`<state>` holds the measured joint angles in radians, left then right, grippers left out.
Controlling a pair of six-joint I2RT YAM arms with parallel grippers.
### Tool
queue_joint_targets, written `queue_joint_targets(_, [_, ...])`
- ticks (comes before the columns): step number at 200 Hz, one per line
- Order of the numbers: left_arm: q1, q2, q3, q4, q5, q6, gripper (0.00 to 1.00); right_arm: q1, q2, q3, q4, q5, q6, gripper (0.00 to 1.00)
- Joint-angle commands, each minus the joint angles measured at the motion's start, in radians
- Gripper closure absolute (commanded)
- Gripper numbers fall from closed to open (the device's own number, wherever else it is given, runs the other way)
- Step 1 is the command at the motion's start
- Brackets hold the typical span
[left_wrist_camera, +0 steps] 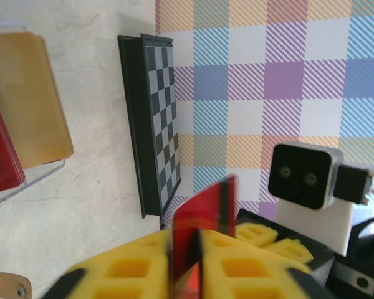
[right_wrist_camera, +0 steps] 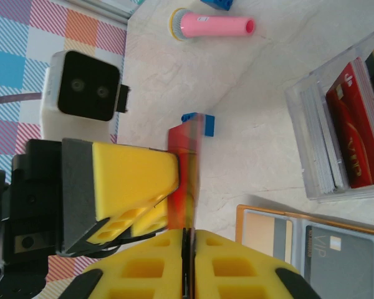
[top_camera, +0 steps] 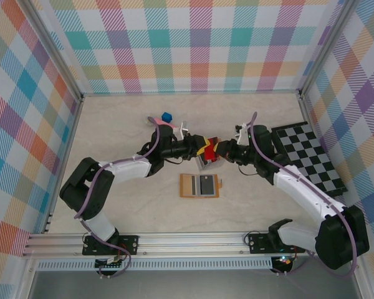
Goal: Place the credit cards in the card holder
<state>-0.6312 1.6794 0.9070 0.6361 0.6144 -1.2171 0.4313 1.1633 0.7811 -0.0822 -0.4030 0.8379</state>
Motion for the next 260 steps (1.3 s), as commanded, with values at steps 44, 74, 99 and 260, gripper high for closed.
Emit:
queue_joint_targets(44, [0.013,-0.026,0.021,0.081,0.111,0.040,1.00,-0.088,0.018,-0.016,0.069,-0.247,0.006,0.75])
queue_joint_targets(74, [0.013,-0.011,0.057,0.095,0.178,0.039,1.00,-0.130,0.050,-0.008,0.103,-0.347,0.003,0.75])
queue_joint_targets(99, [0.015,-0.012,0.062,0.081,0.199,0.046,1.00,-0.150,0.065,-0.007,0.109,-0.370,-0.001,0.81])
queue_joint_targets(260, [-0.021,-0.222,-0.063,-0.980,-0.344,0.464,0.40,0.216,0.128,0.011,-0.383,0.369,-0.194,0.98])
